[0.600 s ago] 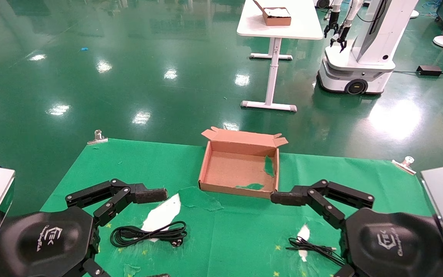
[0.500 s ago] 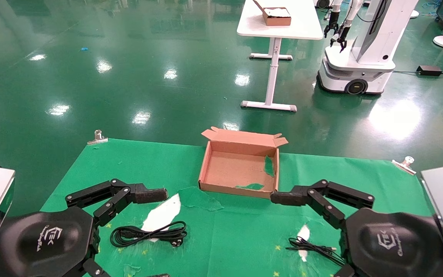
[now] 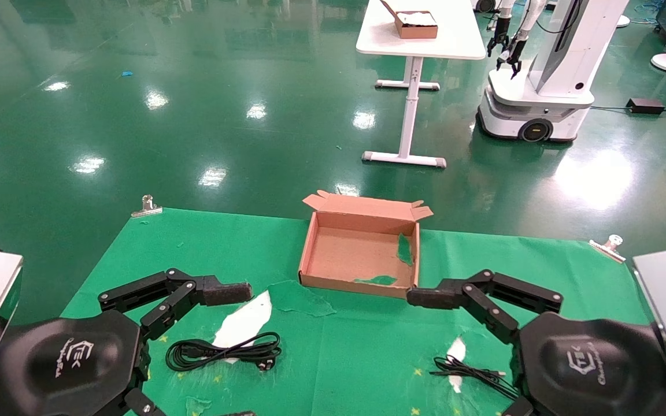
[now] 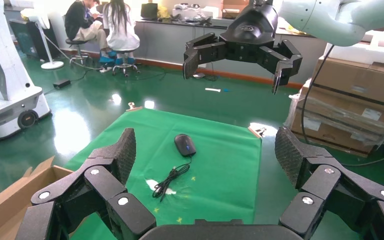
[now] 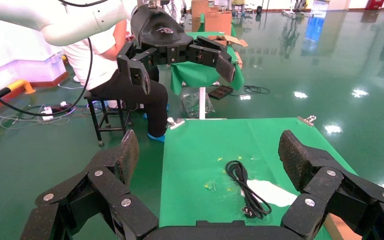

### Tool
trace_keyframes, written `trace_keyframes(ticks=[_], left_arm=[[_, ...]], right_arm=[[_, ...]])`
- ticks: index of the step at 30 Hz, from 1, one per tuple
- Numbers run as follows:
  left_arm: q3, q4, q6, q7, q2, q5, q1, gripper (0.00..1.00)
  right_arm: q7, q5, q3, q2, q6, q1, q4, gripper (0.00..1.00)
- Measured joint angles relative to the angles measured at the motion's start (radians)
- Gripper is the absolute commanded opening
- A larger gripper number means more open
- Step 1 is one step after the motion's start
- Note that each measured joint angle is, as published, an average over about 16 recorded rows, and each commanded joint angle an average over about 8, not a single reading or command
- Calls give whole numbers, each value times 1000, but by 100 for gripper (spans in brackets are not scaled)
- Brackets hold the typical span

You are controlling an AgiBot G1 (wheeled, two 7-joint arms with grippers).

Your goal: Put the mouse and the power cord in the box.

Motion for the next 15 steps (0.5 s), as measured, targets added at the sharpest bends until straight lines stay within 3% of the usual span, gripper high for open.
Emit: trace_keyframes(ticks=[15], left_arm=[[0, 0, 0, 0, 0, 0, 0, 100]], right_arm=[[0, 0, 0, 0, 0, 0, 0, 100]])
